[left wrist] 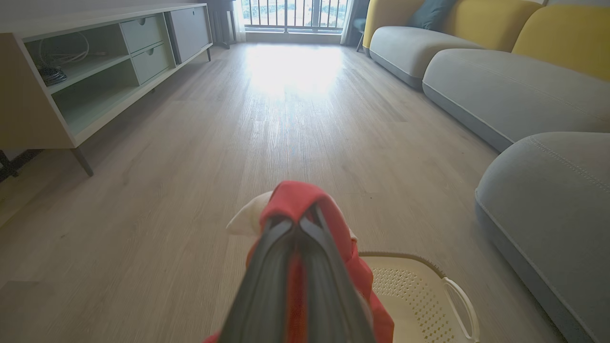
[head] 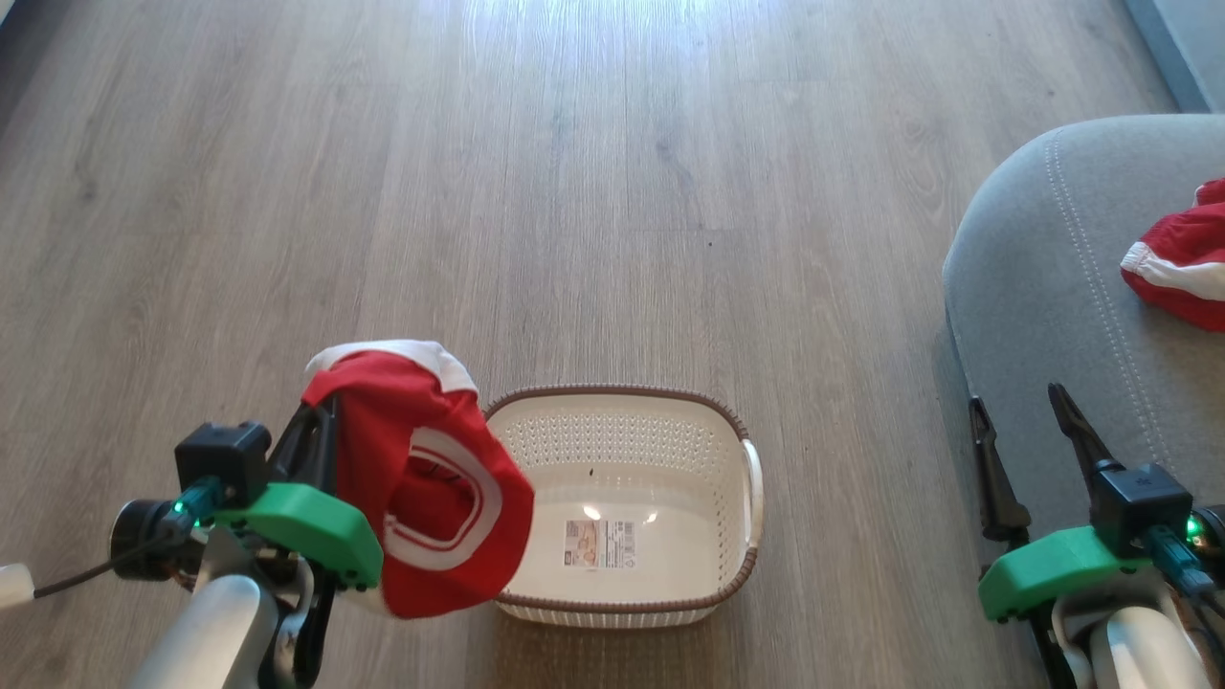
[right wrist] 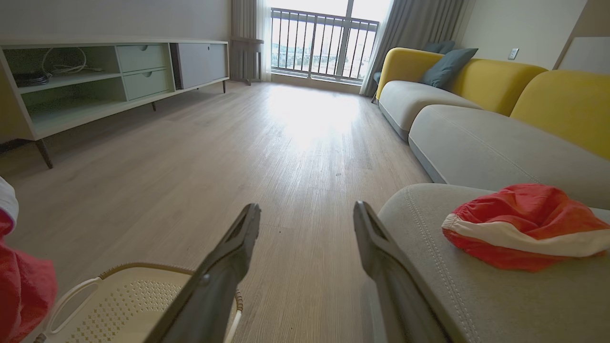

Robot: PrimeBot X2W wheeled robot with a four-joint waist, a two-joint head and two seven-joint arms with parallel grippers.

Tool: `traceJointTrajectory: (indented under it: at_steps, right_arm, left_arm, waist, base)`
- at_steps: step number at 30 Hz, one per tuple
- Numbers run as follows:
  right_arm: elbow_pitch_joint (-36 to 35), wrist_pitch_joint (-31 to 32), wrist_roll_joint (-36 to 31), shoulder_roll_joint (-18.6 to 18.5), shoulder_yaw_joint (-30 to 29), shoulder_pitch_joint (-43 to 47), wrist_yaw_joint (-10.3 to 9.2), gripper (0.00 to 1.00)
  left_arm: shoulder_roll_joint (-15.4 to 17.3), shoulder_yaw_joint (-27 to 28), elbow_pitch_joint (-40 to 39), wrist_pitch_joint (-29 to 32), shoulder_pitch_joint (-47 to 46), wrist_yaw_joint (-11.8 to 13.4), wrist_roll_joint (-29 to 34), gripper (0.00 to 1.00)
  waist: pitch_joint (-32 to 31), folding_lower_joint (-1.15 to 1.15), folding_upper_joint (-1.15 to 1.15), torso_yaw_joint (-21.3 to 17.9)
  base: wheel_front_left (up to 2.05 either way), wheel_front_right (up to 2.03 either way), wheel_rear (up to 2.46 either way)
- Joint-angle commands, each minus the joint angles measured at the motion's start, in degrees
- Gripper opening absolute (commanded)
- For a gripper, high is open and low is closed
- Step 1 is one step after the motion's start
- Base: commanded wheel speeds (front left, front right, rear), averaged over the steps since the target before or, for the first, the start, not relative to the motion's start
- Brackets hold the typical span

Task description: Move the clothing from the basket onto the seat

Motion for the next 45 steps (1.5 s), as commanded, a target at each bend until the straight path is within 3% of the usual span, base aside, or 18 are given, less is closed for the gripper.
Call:
traceJointTrajectory:
  at_steps: [1,17,29,35,40,45]
  right_arm:
    - [-1.7,-0.4,0.4,-1.1,1.4,-0.5,-0.02,1.0]
    - [-2.4,-0.4,0.7,-1.0,4.0,-1.2,-0.02,1.0]
    - [-1.9,-0.2,4.3,-4.4,30.1,-11.3,-0.02,1.0]
    - [-1.2,0.6,7.5,-5.9,39.7,-16.6,-0.02,1.0]
    - [-0.7,1.4,10.5,-7.1,45.8,-20.3,-0.02,1.0]
    - [0.5,2.2,12.7,-7.9,48.0,-21.7,-0.02,1.0]
  left_arm:
    - [2.1,2.2,-2.2,0.0,-1.7,0.5,-0.2,0.0]
    - [2.2,1.2,-4.4,0.5,-1.8,0.6,-0.3,0.0]
    - [0.5,-5.3,-12.3,5.2,-4.4,-2.6,0.7,0.0]
    - [-1.3,-9.1,-15.1,7.1,-5.4,-4.0,1.6,0.0]
    - [-3.2,-13.2,-17.6,8.6,-6.2,-5.3,2.7,0.0]
    - [-4.2,-16.0,-20.0,9.9,-6.1,-5.9,3.4,0.0]
  waist:
    - [0.0,0.01,0.0,0.0]
    - [-0.4,0.01,0.0,-0.1]
    - [-0.8,0.01,0.0,-0.5]
    - [-1.0,0.01,0.0,0.3]
    - [-1.0,0.01,0.0,1.1]
    - [-1.0,0.01,0.0,1.9]
  base:
    - [0.0,0.0,0.0]
    - [0.0,0.0,0.0]
    - [0.0,0.0,0.0]
    - [0.0,0.0,0.0]
    - [0.0,0.0,0.0]
    - [0.0,0.0,0.0]
